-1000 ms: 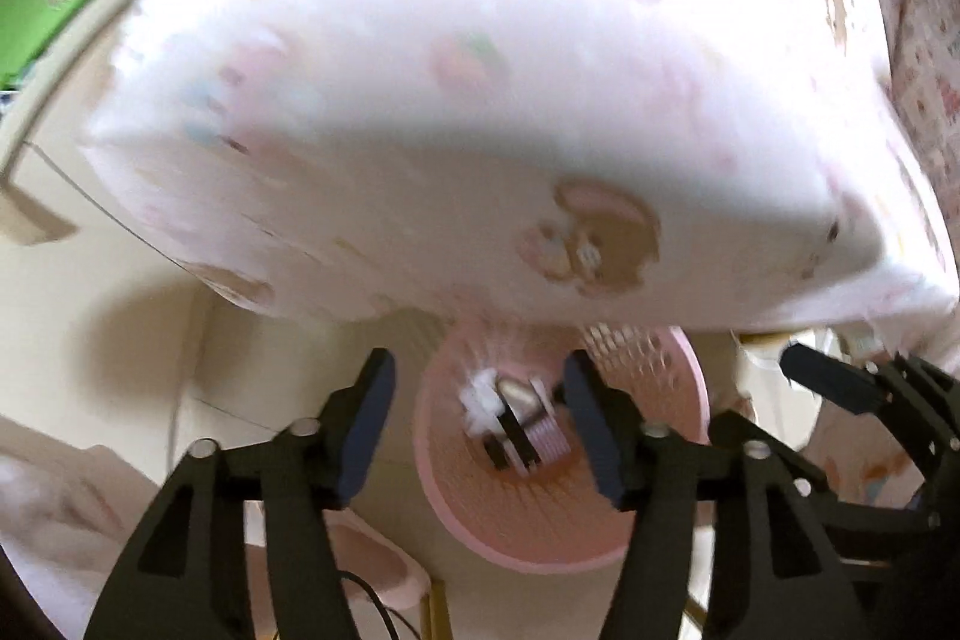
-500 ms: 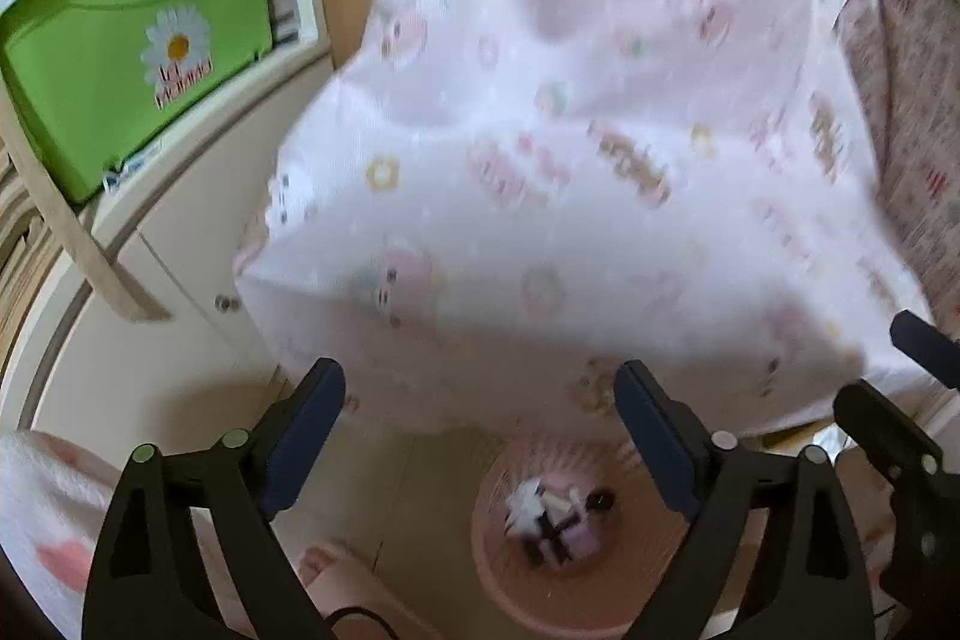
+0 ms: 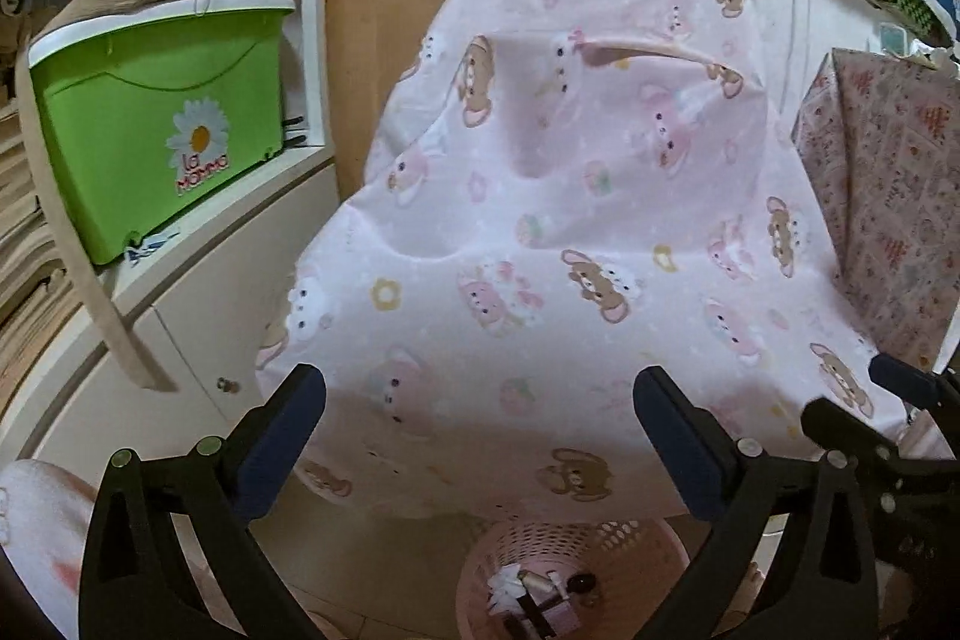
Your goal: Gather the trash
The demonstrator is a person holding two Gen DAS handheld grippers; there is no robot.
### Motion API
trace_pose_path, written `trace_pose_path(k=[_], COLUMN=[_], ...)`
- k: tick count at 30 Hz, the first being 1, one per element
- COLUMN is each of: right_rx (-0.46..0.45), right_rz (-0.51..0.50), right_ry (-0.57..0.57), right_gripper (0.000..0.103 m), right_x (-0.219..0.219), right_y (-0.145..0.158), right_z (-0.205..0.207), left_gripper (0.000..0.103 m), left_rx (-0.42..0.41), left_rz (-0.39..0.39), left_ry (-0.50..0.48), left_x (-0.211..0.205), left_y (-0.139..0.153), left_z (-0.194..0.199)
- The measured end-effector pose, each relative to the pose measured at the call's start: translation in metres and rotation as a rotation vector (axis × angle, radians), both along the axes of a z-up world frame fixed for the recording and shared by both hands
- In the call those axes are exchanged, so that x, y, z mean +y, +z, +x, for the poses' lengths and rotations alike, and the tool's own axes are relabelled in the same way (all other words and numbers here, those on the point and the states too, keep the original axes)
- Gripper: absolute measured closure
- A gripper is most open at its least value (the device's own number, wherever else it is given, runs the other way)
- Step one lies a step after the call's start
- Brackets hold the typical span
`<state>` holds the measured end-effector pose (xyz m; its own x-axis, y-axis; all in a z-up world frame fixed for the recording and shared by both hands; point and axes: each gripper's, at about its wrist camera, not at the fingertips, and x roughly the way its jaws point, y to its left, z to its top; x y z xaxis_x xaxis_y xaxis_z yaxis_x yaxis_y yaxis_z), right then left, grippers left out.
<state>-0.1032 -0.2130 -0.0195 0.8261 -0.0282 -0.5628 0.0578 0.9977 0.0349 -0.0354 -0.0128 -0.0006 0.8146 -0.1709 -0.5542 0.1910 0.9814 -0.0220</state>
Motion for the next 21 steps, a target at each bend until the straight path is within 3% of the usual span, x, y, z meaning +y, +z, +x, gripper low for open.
trace_pose_path(k=[6,11,21], right_rx=[-0.006,0.007,0.012], right_rz=[-0.01,0.038,0.019], right_ry=[-0.044,-0.062,-0.07], right_gripper=[0.014,0.013,0.012], right_x=[-0.006,-0.012,-0.01], right_y=[-0.001,-0.004,-0.005], right_z=[0.004,0.008,0.01], left_gripper=[0.001,0.001,0.001], left_rx=[0.041,0.015,0.026], left_rz=[-0.025,0.007,-0.031], left_ry=[0.003,0.006,0.006], left_x=[-0.001,-0.004,0.0], left_y=[-0.005,-0.007,-0.005], left_z=[0.004,0.002,0.001])
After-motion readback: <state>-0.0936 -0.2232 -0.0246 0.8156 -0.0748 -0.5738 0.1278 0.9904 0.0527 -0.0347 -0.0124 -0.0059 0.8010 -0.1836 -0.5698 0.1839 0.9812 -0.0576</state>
